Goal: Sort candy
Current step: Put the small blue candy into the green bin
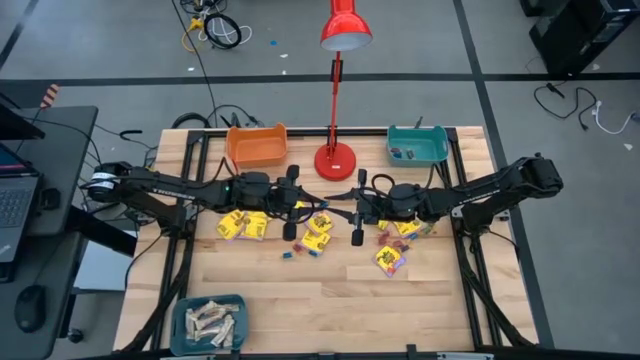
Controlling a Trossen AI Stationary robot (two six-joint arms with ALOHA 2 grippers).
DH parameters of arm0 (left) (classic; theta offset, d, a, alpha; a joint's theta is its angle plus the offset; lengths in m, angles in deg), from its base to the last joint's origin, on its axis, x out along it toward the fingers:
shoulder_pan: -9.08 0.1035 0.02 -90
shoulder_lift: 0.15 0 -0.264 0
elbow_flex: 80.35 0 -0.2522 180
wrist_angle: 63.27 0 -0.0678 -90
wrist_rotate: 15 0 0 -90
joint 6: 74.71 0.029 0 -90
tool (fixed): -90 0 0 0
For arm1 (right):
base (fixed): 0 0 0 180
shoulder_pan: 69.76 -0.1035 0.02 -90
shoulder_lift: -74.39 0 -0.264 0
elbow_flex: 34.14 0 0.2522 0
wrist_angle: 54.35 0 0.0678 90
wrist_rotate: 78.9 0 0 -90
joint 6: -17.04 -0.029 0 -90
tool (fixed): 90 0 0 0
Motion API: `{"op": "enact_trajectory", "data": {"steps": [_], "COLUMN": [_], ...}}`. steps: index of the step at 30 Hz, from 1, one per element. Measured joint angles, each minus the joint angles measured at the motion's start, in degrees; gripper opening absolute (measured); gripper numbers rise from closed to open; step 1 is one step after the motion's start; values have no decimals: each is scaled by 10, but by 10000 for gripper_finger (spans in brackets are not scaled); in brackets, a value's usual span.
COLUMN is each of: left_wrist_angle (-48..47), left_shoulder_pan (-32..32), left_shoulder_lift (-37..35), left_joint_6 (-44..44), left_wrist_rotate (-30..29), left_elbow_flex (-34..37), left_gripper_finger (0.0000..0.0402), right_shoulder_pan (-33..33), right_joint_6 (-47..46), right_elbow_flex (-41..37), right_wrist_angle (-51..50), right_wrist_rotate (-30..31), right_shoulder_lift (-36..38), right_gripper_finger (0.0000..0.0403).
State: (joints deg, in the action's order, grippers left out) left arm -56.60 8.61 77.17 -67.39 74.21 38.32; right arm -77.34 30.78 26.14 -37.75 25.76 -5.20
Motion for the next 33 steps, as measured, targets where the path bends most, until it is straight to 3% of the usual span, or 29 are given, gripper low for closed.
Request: {"op": "enact_trajectory", "data": {"steps": [5, 16, 24, 33], "left_wrist_angle": [5, 5, 6, -8], "left_shoulder_pan": [0, 0, 0, 0], "left_shoulder_lift": [0, 0, -1, -1], "left_joint_6": [0, 0, -1, -6], "left_wrist_rotate": [0, 0, 0, -2], "left_elbow_flex": [0, 0, 0, 0], "left_gripper_finger": [80, 80, 91, 148], "right_shoulder_pan": [0, 0, 0, 0], "right_joint_6": [1, 25, 29, 29], "right_elbow_flex": [0, 0, 0, 0], "right_wrist_angle": [-4, -4, -4, -1], "right_wrist_rotate": [0, 0, 0, 10], "right_shoulder_lift": [0, 0, 0, 0], "right_gripper_finger": [85, 5, 1, 0]}}
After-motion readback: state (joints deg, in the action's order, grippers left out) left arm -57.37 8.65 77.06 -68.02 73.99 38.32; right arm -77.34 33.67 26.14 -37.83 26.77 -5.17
